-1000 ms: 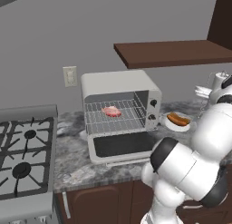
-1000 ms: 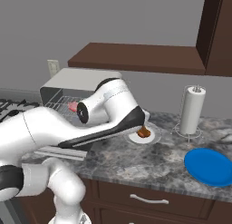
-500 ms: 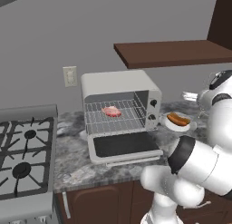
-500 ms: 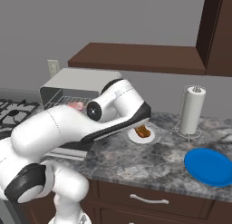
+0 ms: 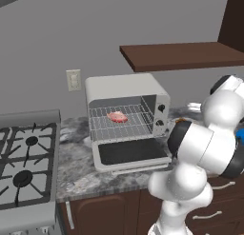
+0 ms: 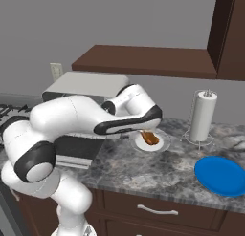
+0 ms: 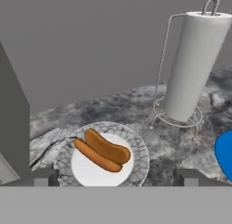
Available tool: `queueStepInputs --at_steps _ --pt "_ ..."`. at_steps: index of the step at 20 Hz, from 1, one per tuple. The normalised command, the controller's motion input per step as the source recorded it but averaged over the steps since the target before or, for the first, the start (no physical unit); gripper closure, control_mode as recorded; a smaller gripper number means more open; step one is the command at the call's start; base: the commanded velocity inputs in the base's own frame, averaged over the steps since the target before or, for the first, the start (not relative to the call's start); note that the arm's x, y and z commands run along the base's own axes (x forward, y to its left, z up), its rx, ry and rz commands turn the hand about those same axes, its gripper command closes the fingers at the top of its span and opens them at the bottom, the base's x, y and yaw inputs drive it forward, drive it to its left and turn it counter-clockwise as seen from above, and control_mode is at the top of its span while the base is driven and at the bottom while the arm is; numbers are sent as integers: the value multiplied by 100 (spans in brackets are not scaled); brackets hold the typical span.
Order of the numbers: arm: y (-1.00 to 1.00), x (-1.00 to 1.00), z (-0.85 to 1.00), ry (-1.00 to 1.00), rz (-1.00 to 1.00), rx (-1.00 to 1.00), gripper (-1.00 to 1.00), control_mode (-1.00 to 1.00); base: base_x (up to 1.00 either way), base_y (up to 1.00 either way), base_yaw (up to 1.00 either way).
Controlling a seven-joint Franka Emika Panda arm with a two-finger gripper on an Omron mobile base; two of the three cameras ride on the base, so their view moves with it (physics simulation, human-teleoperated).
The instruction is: Open the toaster oven door. Place the hotdog bun on the top rack in the toaster oven and place the steak on the bottom rack.
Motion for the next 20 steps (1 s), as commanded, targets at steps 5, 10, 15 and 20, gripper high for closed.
queueStepInputs --at_steps 5,10,15,20 --pt "-24 0 45 37 36 3 -100 -100 0 0 0" --pt "-30 -6 35 28 40 1 -100 -100 0 0 0" --pt "-41 -15 30 24 32 0 -100 -100 0 0 0" --pt "-55 -27 25 17 21 5 -100 -100 0 0 0"
